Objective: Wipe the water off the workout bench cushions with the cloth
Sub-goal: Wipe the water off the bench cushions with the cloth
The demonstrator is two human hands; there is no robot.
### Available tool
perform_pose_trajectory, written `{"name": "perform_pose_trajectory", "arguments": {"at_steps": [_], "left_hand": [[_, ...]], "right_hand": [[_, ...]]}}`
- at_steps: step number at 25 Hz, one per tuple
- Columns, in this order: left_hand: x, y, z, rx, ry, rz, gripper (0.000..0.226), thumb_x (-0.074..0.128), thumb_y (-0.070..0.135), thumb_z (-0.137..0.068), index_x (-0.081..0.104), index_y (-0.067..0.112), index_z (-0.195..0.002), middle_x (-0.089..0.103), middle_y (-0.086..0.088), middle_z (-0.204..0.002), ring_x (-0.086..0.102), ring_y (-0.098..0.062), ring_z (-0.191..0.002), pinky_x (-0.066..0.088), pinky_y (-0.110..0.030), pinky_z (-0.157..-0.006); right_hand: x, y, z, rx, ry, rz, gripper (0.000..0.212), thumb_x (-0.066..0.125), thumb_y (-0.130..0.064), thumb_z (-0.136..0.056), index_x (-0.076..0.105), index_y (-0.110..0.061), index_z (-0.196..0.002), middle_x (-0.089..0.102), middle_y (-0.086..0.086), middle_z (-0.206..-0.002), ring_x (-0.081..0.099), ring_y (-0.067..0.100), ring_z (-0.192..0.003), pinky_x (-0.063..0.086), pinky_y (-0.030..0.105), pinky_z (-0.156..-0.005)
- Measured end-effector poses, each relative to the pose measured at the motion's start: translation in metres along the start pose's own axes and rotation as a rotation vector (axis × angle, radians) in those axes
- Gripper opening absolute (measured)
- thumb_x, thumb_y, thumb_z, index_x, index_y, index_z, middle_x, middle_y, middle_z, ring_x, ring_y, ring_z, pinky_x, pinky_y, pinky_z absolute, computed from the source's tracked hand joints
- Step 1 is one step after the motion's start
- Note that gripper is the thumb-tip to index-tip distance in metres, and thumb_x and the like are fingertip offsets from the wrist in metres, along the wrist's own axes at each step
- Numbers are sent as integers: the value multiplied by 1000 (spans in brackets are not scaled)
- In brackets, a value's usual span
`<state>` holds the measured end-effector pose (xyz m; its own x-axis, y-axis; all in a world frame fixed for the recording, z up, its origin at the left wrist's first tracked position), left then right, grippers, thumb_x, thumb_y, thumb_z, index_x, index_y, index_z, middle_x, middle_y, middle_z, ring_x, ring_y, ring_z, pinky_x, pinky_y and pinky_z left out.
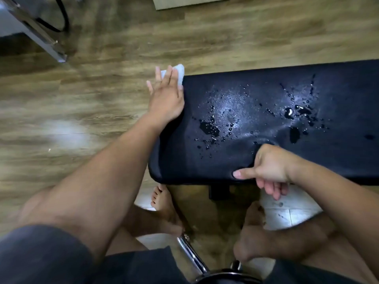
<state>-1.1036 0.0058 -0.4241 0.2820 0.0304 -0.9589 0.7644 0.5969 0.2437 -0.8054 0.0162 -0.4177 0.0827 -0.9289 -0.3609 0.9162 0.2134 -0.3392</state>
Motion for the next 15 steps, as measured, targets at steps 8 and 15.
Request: {"name": "perform_pose_trajectory", "arguments": {"at_steps": [8, 15], "left_hand": [[27, 10, 210, 23, -52, -61, 56, 24, 27, -102, 12, 9, -154, 6, -9, -163, -1, -34, -149, 7, -54, -117], [7, 9, 81, 32, -48, -36, 55, 25, 26, -102, 11, 9, -153, 3, -8, -163, -2, -36, -148, 8, -64, -114]], "right_hand": [[1, 3, -1, -31, 50, 0, 58, 71, -57, -76, 66, 0, -68, 67, 15, -51, 66, 27, -44, 47, 24, -40], [4, 2, 10, -71, 178, -12, 55, 73, -55, -75, 65, -2, -65, 66, 14, -51, 65, 26, -44, 46, 24, -40]]}}
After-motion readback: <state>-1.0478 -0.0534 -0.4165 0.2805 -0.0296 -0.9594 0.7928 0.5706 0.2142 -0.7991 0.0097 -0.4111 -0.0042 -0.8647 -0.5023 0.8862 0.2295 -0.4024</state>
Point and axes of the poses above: each hand's wrist, its own z-axis away from the middle knuckle, its own x-axis out of the palm, y = z × x, the point moved 6 cm from there along -z, towards the middle knuckle
